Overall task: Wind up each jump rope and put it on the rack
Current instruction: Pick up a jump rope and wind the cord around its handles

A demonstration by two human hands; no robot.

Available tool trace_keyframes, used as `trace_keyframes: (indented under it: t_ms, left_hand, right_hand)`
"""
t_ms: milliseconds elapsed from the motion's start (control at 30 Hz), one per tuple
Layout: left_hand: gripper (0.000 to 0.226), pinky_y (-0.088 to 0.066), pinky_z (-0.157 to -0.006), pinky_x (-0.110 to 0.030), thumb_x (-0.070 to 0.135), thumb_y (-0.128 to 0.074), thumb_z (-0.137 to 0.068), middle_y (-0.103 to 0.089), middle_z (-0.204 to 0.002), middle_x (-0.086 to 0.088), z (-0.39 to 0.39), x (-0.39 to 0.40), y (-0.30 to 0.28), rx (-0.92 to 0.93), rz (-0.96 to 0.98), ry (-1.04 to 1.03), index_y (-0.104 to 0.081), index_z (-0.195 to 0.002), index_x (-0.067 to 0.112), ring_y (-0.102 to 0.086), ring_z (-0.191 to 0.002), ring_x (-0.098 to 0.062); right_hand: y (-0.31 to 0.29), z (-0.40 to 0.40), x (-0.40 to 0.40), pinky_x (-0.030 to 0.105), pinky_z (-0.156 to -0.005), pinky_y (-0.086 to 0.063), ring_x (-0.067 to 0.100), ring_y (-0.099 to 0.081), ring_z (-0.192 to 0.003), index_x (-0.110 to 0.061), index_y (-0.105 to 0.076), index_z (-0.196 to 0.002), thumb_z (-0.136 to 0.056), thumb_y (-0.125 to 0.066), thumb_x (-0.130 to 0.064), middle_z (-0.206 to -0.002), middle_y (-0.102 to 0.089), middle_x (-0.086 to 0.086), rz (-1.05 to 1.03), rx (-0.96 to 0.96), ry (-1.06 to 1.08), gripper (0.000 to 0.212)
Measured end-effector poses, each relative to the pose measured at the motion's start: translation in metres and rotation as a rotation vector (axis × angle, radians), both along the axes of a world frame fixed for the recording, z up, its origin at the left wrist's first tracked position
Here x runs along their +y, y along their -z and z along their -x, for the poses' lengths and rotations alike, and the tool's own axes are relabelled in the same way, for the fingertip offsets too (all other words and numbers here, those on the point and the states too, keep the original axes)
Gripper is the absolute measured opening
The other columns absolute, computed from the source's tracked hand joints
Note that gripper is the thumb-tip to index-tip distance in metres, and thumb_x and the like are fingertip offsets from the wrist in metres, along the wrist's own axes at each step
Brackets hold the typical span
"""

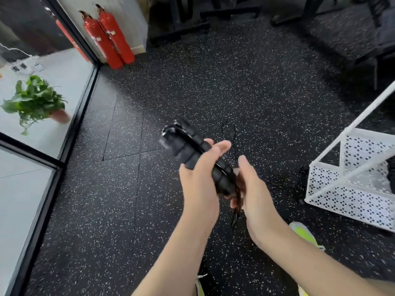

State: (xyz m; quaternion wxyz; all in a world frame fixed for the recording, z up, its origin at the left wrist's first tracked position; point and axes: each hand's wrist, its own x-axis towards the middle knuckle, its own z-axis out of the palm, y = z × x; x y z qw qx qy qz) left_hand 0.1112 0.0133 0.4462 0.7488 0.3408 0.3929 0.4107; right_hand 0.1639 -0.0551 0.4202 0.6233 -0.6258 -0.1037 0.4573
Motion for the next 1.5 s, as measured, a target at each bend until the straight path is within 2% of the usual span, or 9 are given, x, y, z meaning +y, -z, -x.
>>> trace_keyframes:
  t_ms: [167,300,433,600,700,900,1067,1367,1500]
  left_hand:
    - [0.040,-0.053,-0.102,-0.043,0.004,-0.066,-0.097,-0.077,-0.113,0.002,-0.011,-0.034,0.001,0.132,-0.186,0.118,-0.079,-0.085,0.040,-0.070,-0.111,-0.013]
    - [0.022,-0.057,-0.086,-0.044,0.019,-0.073,-0.087,-0.076,-0.117,0.004,-0.015,-0.040,0.002,0.100,-0.215,0.235,-0.074,-0.088,0.041,-0.071,-0.102,-0.014]
    - [0.043,-0.054,-0.093,-0.037,0.022,-0.083,-0.071,-0.072,-0.125,0.004,-0.005,-0.018,-0.001,0.023,-0.203,0.277,-0.069,-0.111,0.033,-0.070,-0.112,-0.012]
    - [0.102,-0.026,-0.120,-0.030,0.047,-0.093,-0.062,-0.044,-0.150,0.026,0.023,0.015,0.002,0.710,-0.951,0.409,-0.038,-0.147,0.042,-0.035,-0.142,0.007]
    - [0.110,-0.022,-0.115,-0.037,0.069,-0.084,-0.056,-0.045,-0.147,0.019,0.023,0.013,0.021,1.127,-1.394,0.666,-0.036,-0.150,0.041,-0.038,-0.139,-0.007]
    - [0.038,-0.031,-0.066,-0.032,0.027,-0.068,-0.078,-0.053,-0.092,0.011,0.018,0.009,0.037,1.319,-1.342,0.631,-0.050,-0.111,0.029,-0.054,-0.087,-0.020]
    - [0.032,-0.035,-0.063,-0.032,0.029,-0.066,-0.080,-0.054,-0.092,0.011,0.025,0.021,0.034,1.353,-1.220,0.546,-0.045,-0.104,0.030,-0.052,-0.083,-0.020]
    - [0.041,-0.039,-0.067,-0.033,0.031,-0.068,-0.078,-0.055,-0.097,0.014,0.030,0.026,0.027,1.292,-1.114,0.582,-0.045,-0.111,0.037,-0.048,-0.084,-0.015]
    - [0.038,-0.041,-0.067,-0.033,0.032,-0.069,-0.076,-0.055,-0.094,0.015,0.028,0.022,0.026,1.227,-1.076,0.566,-0.044,-0.104,0.038,-0.051,-0.083,-0.016]
  right_hand:
    - [-0.002,-0.012,0.000,0.049,-0.080,-0.049,0.035,-0.066,-0.116,-0.039,-0.079,-0.099,-0.094,-0.050,-0.062,-0.103,-0.076,0.002,-0.056,0.182,0.032,0.037]
    - [0.001,-0.021,-0.005,0.035,-0.062,-0.035,0.021,-0.051,-0.076,-0.015,-0.074,-0.088,-0.091,-0.051,-0.045,-0.087,-0.068,0.027,0.021,0.116,0.099,0.038]
    - [-0.007,-0.047,-0.006,0.032,-0.057,-0.031,0.018,-0.037,-0.057,-0.021,-0.052,-0.057,-0.079,-0.054,-0.046,-0.053,-0.043,-0.004,0.210,-0.226,0.217,0.033]
    - [-0.014,-0.075,-0.017,0.033,-0.047,-0.026,0.019,-0.035,-0.047,-0.013,-0.039,-0.050,-0.100,-0.047,-0.044,-0.044,-0.036,-0.002,0.435,-0.843,0.081,0.060]
    - [-0.002,-0.071,-0.014,0.033,-0.048,-0.022,0.022,-0.040,-0.047,-0.011,-0.039,-0.048,-0.099,-0.045,-0.048,-0.041,-0.039,-0.001,0.487,-1.003,-0.008,0.063]
    - [0.003,-0.061,-0.010,0.031,-0.051,-0.031,0.018,-0.049,-0.057,-0.012,-0.051,-0.056,-0.096,-0.048,-0.056,-0.050,-0.050,0.000,0.460,-0.950,-0.072,0.060]
    - [-0.012,-0.071,-0.013,0.009,-0.057,-0.041,-0.006,-0.064,-0.069,-0.031,-0.068,-0.091,-0.083,-0.072,-0.055,-0.074,-0.072,-0.012,0.229,-0.676,-0.135,0.025]
    - [-0.022,-0.102,-0.021,0.024,-0.088,-0.046,-0.002,-0.070,-0.088,-0.034,-0.072,-0.111,-0.093,-0.070,-0.028,-0.084,-0.078,-0.011,0.083,-0.609,-0.407,0.019]
    - [-0.014,-0.108,-0.021,0.021,-0.076,-0.041,0.000,-0.061,-0.069,-0.029,-0.072,-0.114,-0.096,-0.065,-0.015,-0.075,-0.072,-0.009,-0.034,-0.497,-0.430,0.024]
